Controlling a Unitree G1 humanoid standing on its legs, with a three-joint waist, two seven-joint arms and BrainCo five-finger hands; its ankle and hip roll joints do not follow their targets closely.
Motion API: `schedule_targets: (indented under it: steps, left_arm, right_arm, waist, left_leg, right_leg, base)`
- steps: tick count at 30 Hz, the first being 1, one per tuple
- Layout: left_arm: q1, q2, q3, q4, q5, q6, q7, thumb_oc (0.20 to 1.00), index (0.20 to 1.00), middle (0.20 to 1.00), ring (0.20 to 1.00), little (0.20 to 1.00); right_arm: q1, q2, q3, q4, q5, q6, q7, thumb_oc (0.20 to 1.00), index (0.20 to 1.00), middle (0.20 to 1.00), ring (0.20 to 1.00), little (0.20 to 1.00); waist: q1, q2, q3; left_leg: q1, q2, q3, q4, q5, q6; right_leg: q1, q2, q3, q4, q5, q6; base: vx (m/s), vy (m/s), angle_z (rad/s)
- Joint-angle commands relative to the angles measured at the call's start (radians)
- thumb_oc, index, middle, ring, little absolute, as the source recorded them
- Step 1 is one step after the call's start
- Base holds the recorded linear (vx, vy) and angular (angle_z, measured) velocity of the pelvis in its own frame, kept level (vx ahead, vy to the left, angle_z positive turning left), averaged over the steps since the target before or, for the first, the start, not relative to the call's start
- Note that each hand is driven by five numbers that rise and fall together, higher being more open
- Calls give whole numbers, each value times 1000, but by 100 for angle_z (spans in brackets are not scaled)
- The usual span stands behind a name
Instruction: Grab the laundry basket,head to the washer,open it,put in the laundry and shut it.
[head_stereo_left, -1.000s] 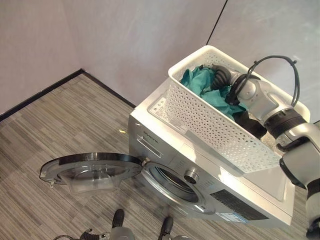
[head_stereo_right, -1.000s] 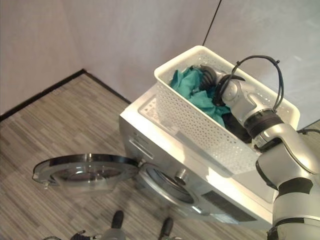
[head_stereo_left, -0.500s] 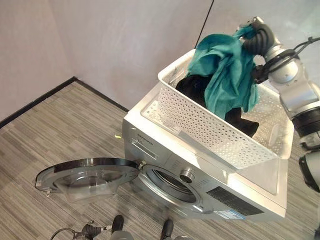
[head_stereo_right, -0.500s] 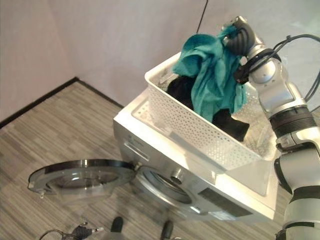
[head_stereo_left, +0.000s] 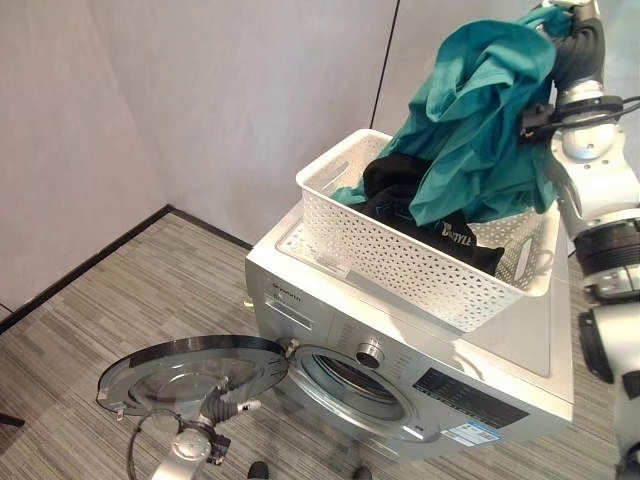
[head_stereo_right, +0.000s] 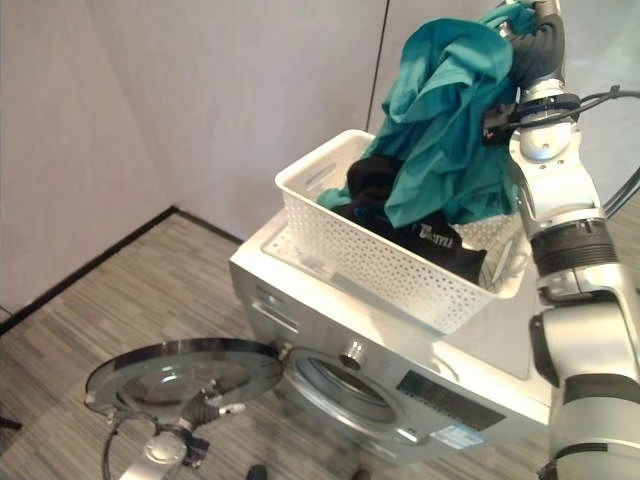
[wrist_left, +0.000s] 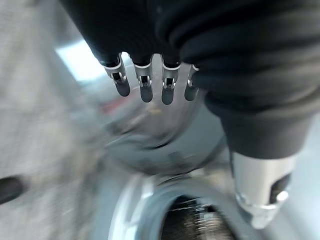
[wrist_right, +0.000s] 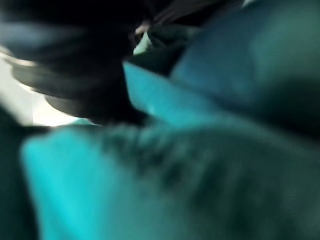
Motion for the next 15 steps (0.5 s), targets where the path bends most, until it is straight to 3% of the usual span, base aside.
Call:
schedule_targets:
  steps: [1,4,6,8,15]
  left_arm:
    - [-11,94,-8,-62,-68,-26,-16,1000,1000,1000,1000,1000]
    - [2,132,12,-156,-102,-33,-36,1000,1000,1000,1000,1000]
    - [20,141,40,-204,-136,-30,-35,1000,1000,1000,1000,1000]
    - [30,157,30,-235,-155,-29,-39,1000,1000,1000,1000,1000]
    - [25,240,44,-371,-211,-15,-53,1000,1000,1000,1000,1000]
  right_arm:
    - [-184,3,-85,3,72,-145,-100,200,200,200,200,200]
    - [-210,-27,-17,15,55,-131,-58,200,200,200,200,200]
    - [-238,-60,-52,-14,100,-170,-108,200,200,200,200,200]
    - [-277,-13,-114,4,198,-247,-158,200,200,200,200,200]
    - [-566,-67,-47,185,409,-315,-205,200,200,200,200,200]
  waist:
    - [31,-46,-31]
    - [41,-53,-39]
    - [46,-52,-44]
    - [57,-53,-53]
    - [76,-87,-91]
  left_leg:
    - [-2,-16,-15,12,-68,41]
    - [3,-18,-21,14,-68,38]
    - [5,-17,-27,13,-70,37]
    - [14,-15,-35,14,-81,36]
    - [0,-24,-68,8,-72,32]
  right_leg:
    - [46,-68,16,8,-80,87]
    - [55,-69,7,9,-83,87]
    - [63,-68,0,10,-87,88]
    - [76,-65,-8,11,-98,87]
    - [86,-68,-46,9,-95,93]
  base:
    - [0,0,0]
    - [18,-3,9]
    - [34,-10,18]
    - [47,-16,10]
    - [26,-7,14]
